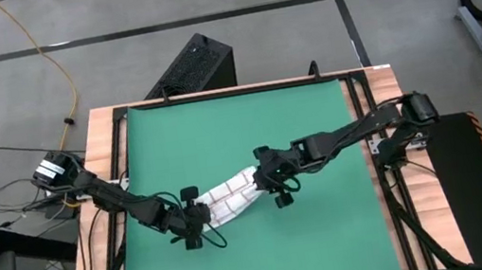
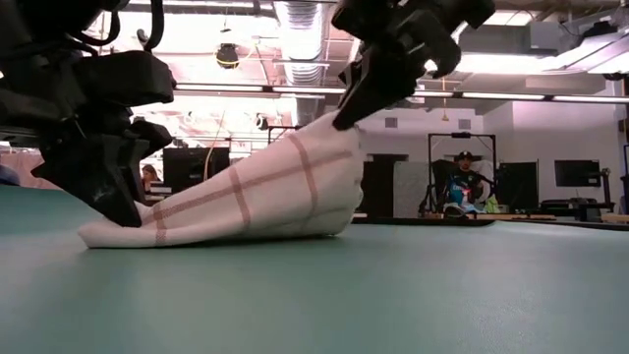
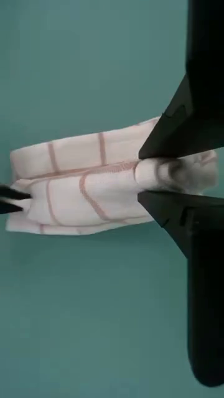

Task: Roll towel into tight, uniform cylinder
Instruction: Roll the kitchen towel on the table

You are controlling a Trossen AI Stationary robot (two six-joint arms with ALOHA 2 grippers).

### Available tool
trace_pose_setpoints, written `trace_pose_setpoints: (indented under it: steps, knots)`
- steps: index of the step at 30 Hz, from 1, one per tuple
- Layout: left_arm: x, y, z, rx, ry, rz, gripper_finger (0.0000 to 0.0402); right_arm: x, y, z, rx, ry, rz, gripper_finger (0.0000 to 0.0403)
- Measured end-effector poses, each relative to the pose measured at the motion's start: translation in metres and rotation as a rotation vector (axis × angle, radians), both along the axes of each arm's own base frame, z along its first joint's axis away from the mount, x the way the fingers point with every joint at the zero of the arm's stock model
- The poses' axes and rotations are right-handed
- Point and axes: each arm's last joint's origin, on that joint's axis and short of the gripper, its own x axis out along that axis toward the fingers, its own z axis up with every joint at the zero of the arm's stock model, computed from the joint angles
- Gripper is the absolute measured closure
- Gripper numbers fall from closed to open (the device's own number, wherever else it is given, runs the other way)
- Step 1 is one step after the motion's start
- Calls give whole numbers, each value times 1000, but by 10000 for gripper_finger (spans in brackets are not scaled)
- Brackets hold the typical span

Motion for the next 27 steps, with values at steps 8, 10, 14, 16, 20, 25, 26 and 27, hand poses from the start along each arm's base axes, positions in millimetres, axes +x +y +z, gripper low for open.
trace_pose_setpoints:
  steps: [8, 10, 14, 16, 20, 25, 26, 27]
  knots:
    - [-1, 0, 0, 2, 8, -1, 384, 16, -18, -58, 119, 212, -29, 294]
    - [-1, 0, -1, 2, 9, -2, 384, 20, -21, -74, 133, 256, -40, 294]
    - [-2, 1, -1, 0, 25, -5, 384, 23, -22, -84, 133, 269, -41, 294]
    - [-2, 1, -1, -1, 27, -6, 384, 23, -22, -81, 116, 258, -40, 294]
    - [-2, 1, -1, 1, 31, -13, 384, 18, -26, -64, 56, 213, -40, 294]
    - [-2, 1, -1, 2, 34, -16, 384, 11, -36, -33, 59, 125, -63, 294]
    - [-3, 1, -1, 1, 35, -16, 383, 9, -37, -32, 61, 131, -64, 294]
    - [-3, 1, -1, 2, 36, -16, 383, 7, -37, -31, 75, 144, -56, 294]
